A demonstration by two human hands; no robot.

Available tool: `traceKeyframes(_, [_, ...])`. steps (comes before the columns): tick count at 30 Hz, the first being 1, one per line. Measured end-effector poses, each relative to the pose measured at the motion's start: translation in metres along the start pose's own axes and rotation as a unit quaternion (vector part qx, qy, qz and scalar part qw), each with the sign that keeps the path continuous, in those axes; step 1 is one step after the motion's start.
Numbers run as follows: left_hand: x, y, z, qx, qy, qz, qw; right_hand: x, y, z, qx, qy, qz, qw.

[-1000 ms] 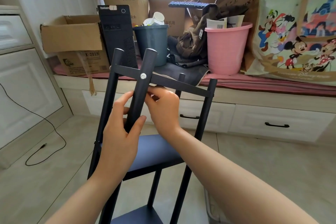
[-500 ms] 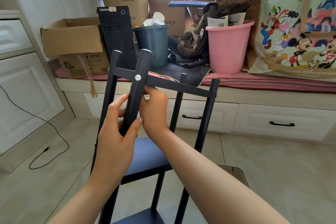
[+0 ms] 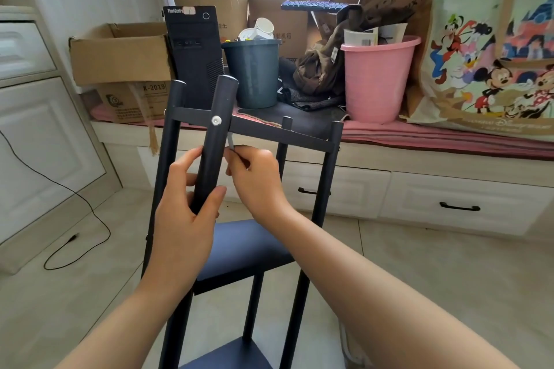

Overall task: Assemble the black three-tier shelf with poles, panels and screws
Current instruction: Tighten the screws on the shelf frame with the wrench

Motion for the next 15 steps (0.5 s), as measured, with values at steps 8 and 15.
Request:
traceKeyframes(8, [0.0016, -0.0009, 0.0037, -0.005, -0.009, 0.003, 1.000, 0.0059, 0.0029, 0.0078, 0.061, 0.002, -0.073, 0.995])
traceKeyframes(15, [0.0034, -0.0013, 0.0067, -0.012, -0.009, 0.000, 1.000, 0.0054, 0.0025, 0.0107, 0.109, 0.040, -0.123, 0.986])
Point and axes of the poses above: each hand's wrist, its own y-axis away from the middle knuckle, its own z-axis out of the back of the hand, x = y × z, the point moved 6 cm from there along -y, towards the middle knuckle, and after that the axes turned 6 degrees about -x, right-handed, at the moved point
